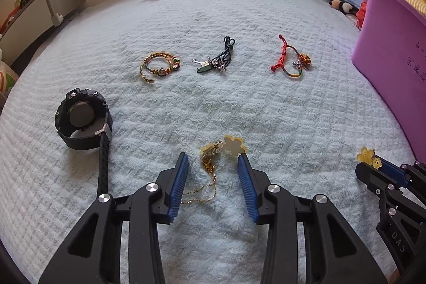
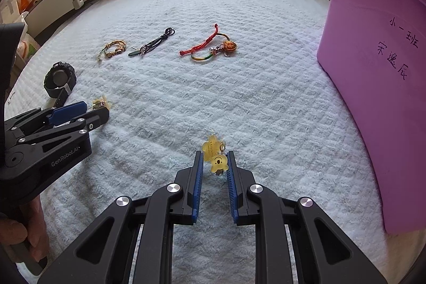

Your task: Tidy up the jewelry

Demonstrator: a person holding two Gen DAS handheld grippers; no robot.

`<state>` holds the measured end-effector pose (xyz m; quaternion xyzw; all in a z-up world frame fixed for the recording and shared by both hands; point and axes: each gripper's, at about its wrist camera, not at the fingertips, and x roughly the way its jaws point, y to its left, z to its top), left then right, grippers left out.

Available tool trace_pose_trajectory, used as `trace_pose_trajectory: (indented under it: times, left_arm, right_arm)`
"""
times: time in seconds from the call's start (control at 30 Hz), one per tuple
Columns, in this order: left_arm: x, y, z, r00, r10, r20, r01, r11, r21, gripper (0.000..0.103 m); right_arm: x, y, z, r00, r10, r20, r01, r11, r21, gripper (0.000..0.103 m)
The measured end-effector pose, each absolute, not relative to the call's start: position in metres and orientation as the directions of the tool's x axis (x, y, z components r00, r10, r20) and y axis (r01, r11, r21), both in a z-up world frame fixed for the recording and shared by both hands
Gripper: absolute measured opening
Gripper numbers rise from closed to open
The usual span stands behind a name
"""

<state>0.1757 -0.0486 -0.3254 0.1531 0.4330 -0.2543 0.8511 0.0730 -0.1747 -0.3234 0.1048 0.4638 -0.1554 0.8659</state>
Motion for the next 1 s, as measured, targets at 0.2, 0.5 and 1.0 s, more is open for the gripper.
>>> trace_pose_trajectory:
  times: [0.2,0.5,1.0]
  left_arm:
    - [0.1804,-0.0526,-0.3313,0.494,-0.300,-0.816,0.567,0.823,0.041,0.039]
    - [0.1779,-0.0553,-0.3357,0.516,-0.295,-0.804,0.570,0.819,0.065,0.038]
    - [0.1796,-0.0479,-0.3301,0.502,-0.319,-0.804,0.577,0.816,0.037,0.008]
  right_arm:
    - [0.0725,-0.1751,-0.3245,0.520,-0.171,-0.837,0.369,0.929,0.040,0.017]
    - [0.0722,-0.1749,-0.3273,0.517,-0.167,-0.839,0.372,0.927,0.045,0.017]
    - [0.0695,-0.1761,-0.3285,0.519,-0.159,-0.840,0.384,0.921,0.063,0.017]
